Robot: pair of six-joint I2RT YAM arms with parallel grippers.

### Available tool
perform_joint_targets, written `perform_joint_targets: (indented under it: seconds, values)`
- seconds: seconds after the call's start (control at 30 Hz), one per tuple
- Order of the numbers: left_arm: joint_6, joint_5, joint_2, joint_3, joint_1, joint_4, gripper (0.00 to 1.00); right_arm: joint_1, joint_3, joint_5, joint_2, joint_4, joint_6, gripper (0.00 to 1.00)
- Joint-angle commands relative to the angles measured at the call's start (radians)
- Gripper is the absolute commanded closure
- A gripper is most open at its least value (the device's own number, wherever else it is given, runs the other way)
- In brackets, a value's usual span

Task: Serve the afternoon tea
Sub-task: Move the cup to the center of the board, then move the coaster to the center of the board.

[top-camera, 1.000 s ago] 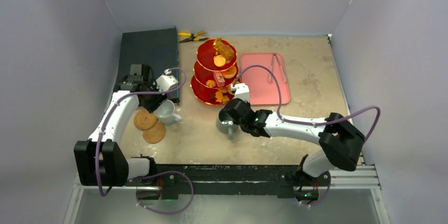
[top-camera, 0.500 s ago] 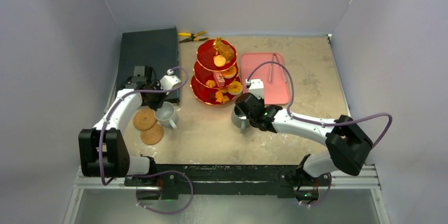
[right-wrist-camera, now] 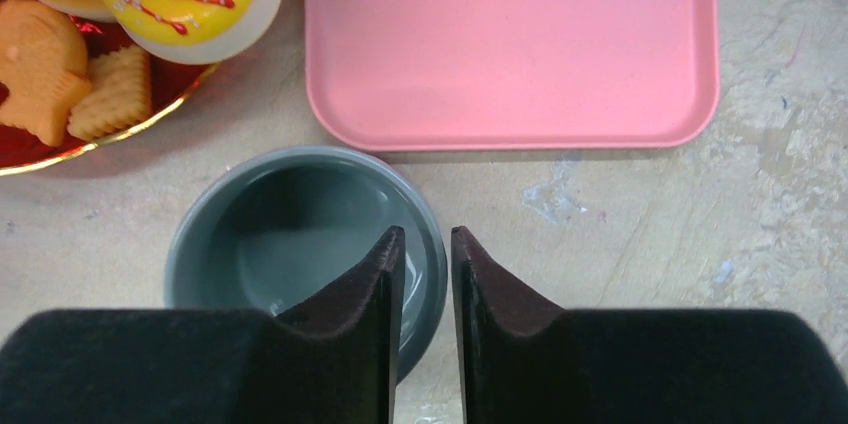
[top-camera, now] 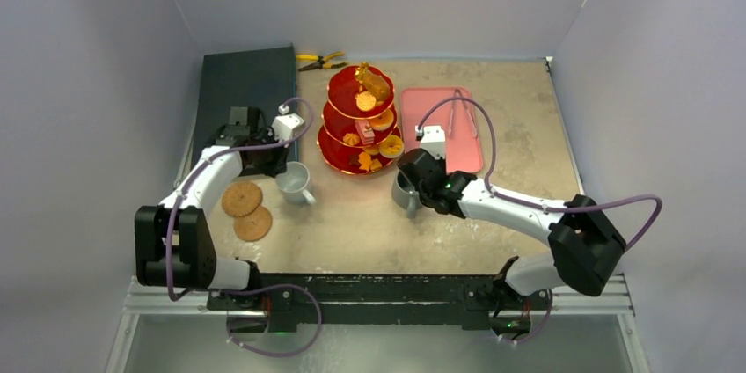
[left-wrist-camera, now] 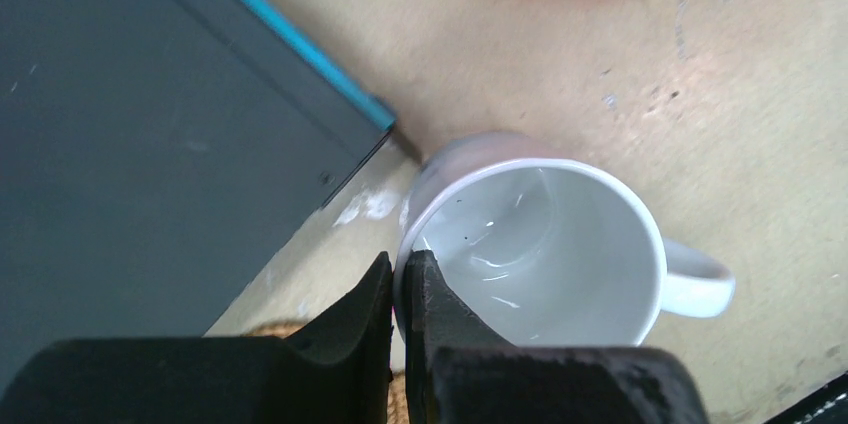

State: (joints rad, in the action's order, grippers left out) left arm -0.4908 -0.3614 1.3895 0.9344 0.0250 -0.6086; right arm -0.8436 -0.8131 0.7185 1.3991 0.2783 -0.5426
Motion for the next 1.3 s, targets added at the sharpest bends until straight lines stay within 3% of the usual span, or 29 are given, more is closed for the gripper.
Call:
perform_joint_targets:
  seconds: [0.0, 0.3, 0.4, 0.53, 0.6, 0.8, 1.03, 1.27]
  values:
    - [0.150, -0.021, 0.008, -0.030, 0.099, 0.140, 1.00, 0.003, -0.039, 0.031, -0.041, -0.044, -0.002, 0.70]
    - [0.229, 0.040, 0.057, 0.034, 0.140, 0.190, 1.00, -0.002, -0.045, 0.042, -0.149, -0.050, 0.014, 0.44]
    - [0.230, 0.022, 0.056, 0.111, 0.139, 0.111, 0.77, -0.048, -0.064, 0.029, -0.187, -0.078, 0.041, 0.40]
    - [0.210, -0.005, -0.005, 0.195, 0.100, 0.004, 0.28, -0.188, -0.139, 0.046, -0.157, -0.092, 0.056, 0.37]
    - [0.192, -0.035, -0.025, 0.265, 0.051, -0.065, 0.11, -0.258, -0.195, 0.032, -0.106, -0.096, 0.057, 0.36]
    - [0.081, -0.031, -0.024, 0.443, -0.173, -0.201, 0.03, -0.447, -0.391, -0.099, 0.138, -0.270, 0.190, 0.38]
    - [0.082, -0.079, 0.046, 0.550, -0.447, -0.262, 0.01, -0.537, -0.710, -0.313, 0.502, -0.373, 0.359, 0.38]
    - [0.085, -0.033, 0.016, 0.510, -0.533, -0.215, 0.01, -0.537, -0.947, -0.474, 0.791, -0.394, 0.429, 0.35]
